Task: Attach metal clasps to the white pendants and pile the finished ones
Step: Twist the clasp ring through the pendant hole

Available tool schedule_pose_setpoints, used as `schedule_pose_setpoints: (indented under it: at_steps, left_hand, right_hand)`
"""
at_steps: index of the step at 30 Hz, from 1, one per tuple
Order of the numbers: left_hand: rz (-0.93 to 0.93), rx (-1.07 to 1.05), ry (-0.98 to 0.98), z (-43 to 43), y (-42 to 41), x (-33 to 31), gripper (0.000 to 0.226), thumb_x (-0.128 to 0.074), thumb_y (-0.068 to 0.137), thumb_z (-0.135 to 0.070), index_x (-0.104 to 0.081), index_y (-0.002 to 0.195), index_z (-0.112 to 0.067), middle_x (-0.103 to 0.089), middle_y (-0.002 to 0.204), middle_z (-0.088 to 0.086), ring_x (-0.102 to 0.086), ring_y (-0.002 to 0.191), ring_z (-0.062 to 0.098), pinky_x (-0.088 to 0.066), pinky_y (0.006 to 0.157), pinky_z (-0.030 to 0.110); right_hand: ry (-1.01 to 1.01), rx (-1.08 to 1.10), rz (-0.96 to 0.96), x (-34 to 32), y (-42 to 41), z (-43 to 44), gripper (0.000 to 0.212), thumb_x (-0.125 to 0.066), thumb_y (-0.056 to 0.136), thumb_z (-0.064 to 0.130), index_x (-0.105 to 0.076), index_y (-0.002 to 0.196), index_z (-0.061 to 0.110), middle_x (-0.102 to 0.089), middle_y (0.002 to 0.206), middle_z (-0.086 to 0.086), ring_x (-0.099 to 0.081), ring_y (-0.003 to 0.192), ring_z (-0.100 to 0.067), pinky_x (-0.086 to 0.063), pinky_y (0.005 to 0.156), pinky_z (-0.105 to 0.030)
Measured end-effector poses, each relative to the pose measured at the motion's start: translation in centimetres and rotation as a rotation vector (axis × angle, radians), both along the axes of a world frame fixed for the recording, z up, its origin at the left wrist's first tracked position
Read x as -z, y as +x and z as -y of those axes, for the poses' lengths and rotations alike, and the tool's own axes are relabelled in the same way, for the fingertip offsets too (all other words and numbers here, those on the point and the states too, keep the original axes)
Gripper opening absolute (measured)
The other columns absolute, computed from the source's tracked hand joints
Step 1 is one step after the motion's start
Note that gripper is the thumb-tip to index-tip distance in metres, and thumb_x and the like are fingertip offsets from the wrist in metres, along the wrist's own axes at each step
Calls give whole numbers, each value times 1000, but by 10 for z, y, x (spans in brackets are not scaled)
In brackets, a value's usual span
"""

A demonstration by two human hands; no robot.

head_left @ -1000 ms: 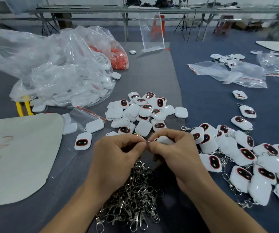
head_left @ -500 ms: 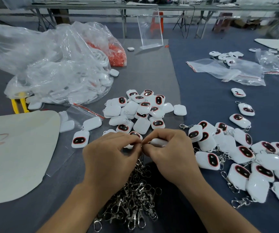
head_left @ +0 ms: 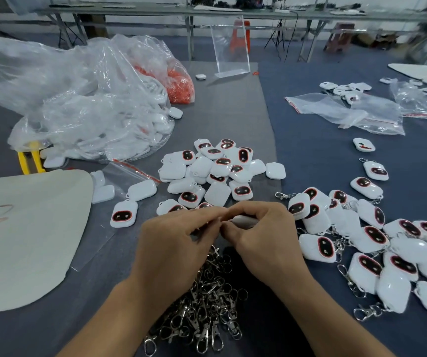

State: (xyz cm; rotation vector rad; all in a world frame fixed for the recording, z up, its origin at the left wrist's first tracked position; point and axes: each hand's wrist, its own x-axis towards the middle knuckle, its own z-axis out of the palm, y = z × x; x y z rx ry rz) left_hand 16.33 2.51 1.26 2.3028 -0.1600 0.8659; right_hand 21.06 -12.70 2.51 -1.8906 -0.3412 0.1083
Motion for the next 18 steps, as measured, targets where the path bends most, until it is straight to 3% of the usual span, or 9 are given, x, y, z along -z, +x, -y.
schedule_pose_setpoints:
  at_steps: [4, 6, 9, 12, 16, 18]
  left_hand:
    - [-30, -17, -89, 0, 0, 0, 22, -76, 83, -24, -79, 103, -32, -69, 97, -33, -67, 83, -12, -48, 75, 4]
    - [-76, -42, -196, -1, 0, 1, 21, -81, 80, -27, -79, 99, -36, -72, 94, -31, -69, 73, -2, -51, 68, 12]
    - [-185, -30, -340, -3, 4, 2, 32, -87, 76, -20, -78, 94, -45, -74, 79, -26, -70, 67, 9, -56, 63, 28]
    - [-233, 48, -431, -4, 7, 0, 29, -86, 76, -13, -80, 84, -41, -76, 77, -20, -72, 70, 6, -57, 62, 25]
    - [-259, 36, -483, -5, 9, 0, 10, -80, 73, -27, -80, 76, -37, -74, 68, -7, -63, 56, 18, -47, 50, 28]
    - [-273, 29, -503, -6, 10, 1, 11, -84, 72, -24, -80, 76, -34, -74, 67, -7, -59, 54, 10, -45, 50, 22]
  right_hand:
    - [40, 27, -20, 0, 1, -1, 18, -82, 78, 6, -80, 71, 23, -72, 61, 2, -70, 60, -25, -57, 57, -38]
    - [89, 44, -49, 0, 3, -2, 18, -81, 75, 8, -80, 69, 25, -71, 60, -3, -64, 57, -23, -55, 57, -40]
    - [209, 60, -142, 0, 8, -1, 18, -81, 73, 2, -80, 67, 20, -68, 60, -11, -56, 56, -16, -48, 57, -37]
    - [246, 26, -209, 0, 10, 1, 17, -81, 73, 0, -80, 69, 16, -67, 60, -8, -56, 56, -16, -48, 57, -31]
    - [246, -4, -234, 0, 11, 3, 17, -80, 74, -1, -80, 69, 16, -68, 61, -8, -56, 57, -15, -50, 58, -28]
    - [245, -18, -233, 0, 12, 2, 18, -80, 75, -1, -81, 70, 16, -69, 62, -7, -57, 57, -13, -50, 59, -27]
